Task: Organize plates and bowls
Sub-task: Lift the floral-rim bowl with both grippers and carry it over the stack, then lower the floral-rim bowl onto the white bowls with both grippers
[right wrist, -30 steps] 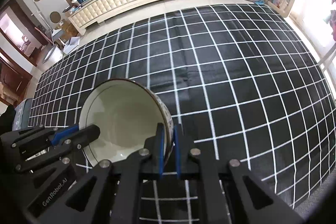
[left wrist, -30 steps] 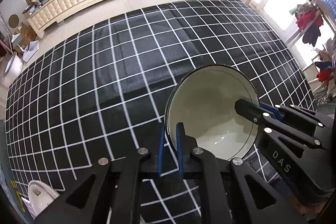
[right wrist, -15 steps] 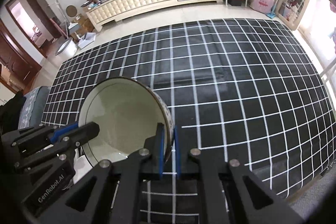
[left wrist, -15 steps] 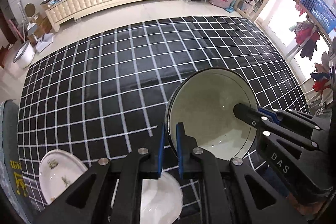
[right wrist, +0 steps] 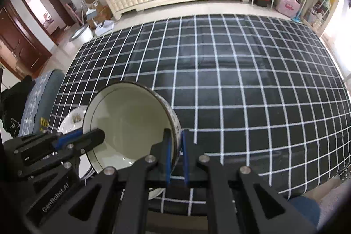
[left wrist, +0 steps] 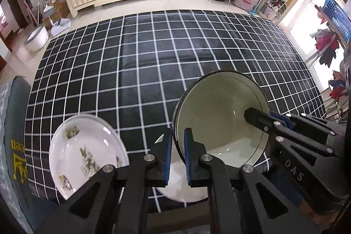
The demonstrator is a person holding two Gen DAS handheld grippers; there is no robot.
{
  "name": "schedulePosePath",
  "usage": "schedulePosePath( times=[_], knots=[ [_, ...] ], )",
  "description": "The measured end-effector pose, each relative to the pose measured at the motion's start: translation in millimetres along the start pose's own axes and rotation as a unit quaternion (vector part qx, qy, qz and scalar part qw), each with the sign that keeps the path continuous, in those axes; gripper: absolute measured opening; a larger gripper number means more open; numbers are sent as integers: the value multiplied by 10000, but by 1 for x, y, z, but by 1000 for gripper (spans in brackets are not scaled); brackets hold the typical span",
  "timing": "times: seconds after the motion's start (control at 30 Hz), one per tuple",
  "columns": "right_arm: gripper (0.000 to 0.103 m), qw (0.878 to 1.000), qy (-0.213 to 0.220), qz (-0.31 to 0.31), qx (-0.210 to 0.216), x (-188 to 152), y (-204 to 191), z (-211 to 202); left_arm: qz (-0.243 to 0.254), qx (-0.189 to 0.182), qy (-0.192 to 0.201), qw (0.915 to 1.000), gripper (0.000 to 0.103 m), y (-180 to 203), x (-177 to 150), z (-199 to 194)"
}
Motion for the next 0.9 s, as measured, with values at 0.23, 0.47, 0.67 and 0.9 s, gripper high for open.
schedulePosePath(
  times=[0.23, 0.47, 0.67, 0.9],
  knots=[
    [12, 9998, -202, -50, 13, -23, -22, 7, -123, -47, -67, 9999, 9, -17, -30, -6],
    [12, 9994, -340, 100, -21, -42, -23, 13, -79, -130, -233, 9996, 9, -12, -51, 1],
    [12, 9991, -410, 110, -86, -49, -20, 17, -78, -136, -289, 9995, 9, -9, -59, 5],
    [12, 9987, -497, 86, -76, -49, -27, 25, -167, -157, -363, 9991, 9, -16, -61, 11]
  ],
)
Point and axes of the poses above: each gripper's, at about its wrist camera, not at the fingertips, and z roughly the way its jaws point, y to its right, x to its top, the point moved 7 cm from there along z, roughly the way its jaws point, and after that the axes turned 5 degrees about z, right-handed, at the moved point
